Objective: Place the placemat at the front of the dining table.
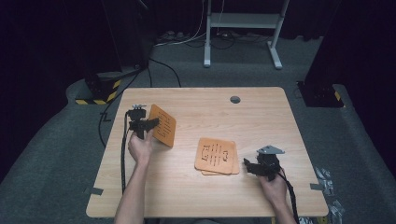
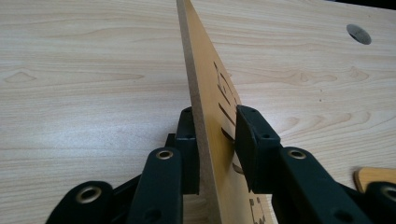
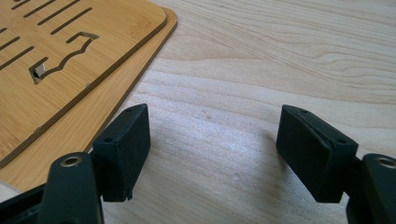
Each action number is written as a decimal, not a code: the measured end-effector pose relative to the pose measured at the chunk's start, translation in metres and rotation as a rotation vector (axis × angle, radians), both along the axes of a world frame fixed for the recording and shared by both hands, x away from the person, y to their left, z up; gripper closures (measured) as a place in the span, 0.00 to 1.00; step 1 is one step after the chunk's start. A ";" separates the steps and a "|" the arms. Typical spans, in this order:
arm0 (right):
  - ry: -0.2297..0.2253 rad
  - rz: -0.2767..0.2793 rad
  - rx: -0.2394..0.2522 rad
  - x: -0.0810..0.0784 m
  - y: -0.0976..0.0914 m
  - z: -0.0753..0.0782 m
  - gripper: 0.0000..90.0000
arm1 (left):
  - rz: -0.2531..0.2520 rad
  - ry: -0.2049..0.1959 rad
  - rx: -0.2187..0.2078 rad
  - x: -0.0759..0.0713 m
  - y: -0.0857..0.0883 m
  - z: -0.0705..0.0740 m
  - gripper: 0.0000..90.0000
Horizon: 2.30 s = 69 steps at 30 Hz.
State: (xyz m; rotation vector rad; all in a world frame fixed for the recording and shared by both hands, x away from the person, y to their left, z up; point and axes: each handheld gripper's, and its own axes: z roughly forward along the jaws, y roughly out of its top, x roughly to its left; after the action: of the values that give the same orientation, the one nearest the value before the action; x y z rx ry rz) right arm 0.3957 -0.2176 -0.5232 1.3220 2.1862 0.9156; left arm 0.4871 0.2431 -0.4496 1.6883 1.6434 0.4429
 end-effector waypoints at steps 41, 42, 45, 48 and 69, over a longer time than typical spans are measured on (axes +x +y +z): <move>0.008 -0.004 0.007 -0.001 0.000 0.001 0.29 | 0.040 0.028 0.042 0.007 -0.002 -0.002 0.53; 0.008 -0.004 0.007 -0.001 0.000 0.001 0.29 | 0.040 0.028 0.042 0.007 -0.002 -0.002 0.52; 0.009 0.002 0.002 -0.001 0.000 0.001 0.29 | 0.031 0.020 0.031 0.005 -0.004 0.000 0.52; 0.009 0.002 0.002 -0.001 0.000 0.001 0.29 | 0.020 0.013 0.019 0.002 -0.004 0.004 0.50; 0.011 0.003 0.003 -0.001 0.000 0.001 0.28 | -0.074 -0.050 0.027 -0.024 -0.015 0.029 0.47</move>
State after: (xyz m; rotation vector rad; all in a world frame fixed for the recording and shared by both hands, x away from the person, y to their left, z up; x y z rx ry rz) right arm 0.3951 -0.2177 -0.5226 1.3290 2.1966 0.9154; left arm 0.4633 0.2280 -0.4210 1.7383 1.5400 0.4690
